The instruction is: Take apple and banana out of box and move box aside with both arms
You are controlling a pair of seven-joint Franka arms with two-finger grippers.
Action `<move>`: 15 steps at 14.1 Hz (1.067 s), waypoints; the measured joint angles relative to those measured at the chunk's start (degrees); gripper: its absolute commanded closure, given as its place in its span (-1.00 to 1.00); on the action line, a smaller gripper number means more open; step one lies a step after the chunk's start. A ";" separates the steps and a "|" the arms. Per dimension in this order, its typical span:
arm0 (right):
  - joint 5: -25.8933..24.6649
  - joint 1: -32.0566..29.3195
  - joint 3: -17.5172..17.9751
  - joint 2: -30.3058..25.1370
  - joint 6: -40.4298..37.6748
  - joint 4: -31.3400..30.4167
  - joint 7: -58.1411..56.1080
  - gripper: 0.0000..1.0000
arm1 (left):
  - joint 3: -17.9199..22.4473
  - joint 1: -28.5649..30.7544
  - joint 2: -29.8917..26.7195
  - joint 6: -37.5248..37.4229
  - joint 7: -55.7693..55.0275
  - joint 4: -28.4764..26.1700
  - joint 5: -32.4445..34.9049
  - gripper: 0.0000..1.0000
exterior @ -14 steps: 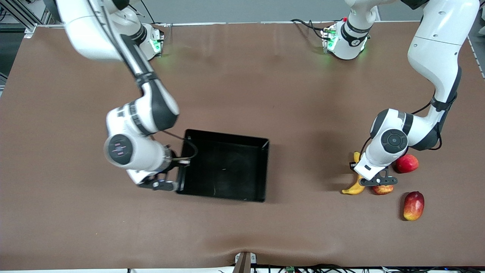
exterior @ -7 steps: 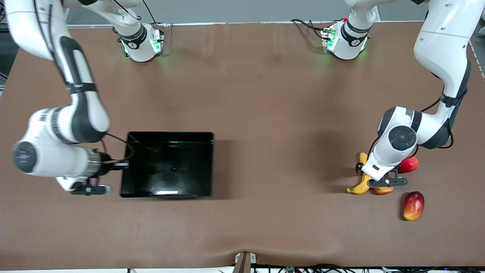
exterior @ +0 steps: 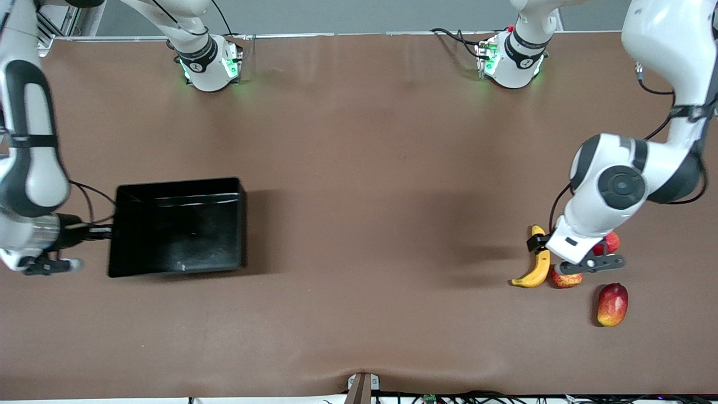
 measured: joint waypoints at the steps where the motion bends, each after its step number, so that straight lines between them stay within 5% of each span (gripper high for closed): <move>1: 0.00 -1.82 0.01 0.01 0.70 -0.87 -1.67 1.00 | -0.65 0.01 -0.63 -3.57 0.00 2.42 -0.75 -1.00; 7: -0.03 -6.42 0.03 0.11 12.02 -11.79 -4.80 1.00 | -1.62 0.10 -3.45 -12.36 0.00 11.70 -7.36 -1.00; 8: 0.01 -6.86 0.08 -0.09 13.12 -12.78 -5.36 0.84 | -1.62 0.14 -3.61 -12.73 0.00 12.66 -8.08 -1.00; 9: 0.07 -7.15 0.16 -0.38 13.45 -13.27 -5.40 -0.18 | -1.61 0.28 -3.89 -12.83 0.00 13.43 -8.54 -1.00; 10: 0.06 -7.32 0.20 -0.48 13.50 -13.55 -5.40 -0.99 | -1.60 0.56 -4.43 -12.96 0.00 13.94 -8.70 -1.00; 15: 0.05 -7.46 0.62 -0.46 14.02 -14.51 -6.01 -1.00 | -1.78 1.17 -9.78 -15.42 0.05 14.27 -9.60 -1.00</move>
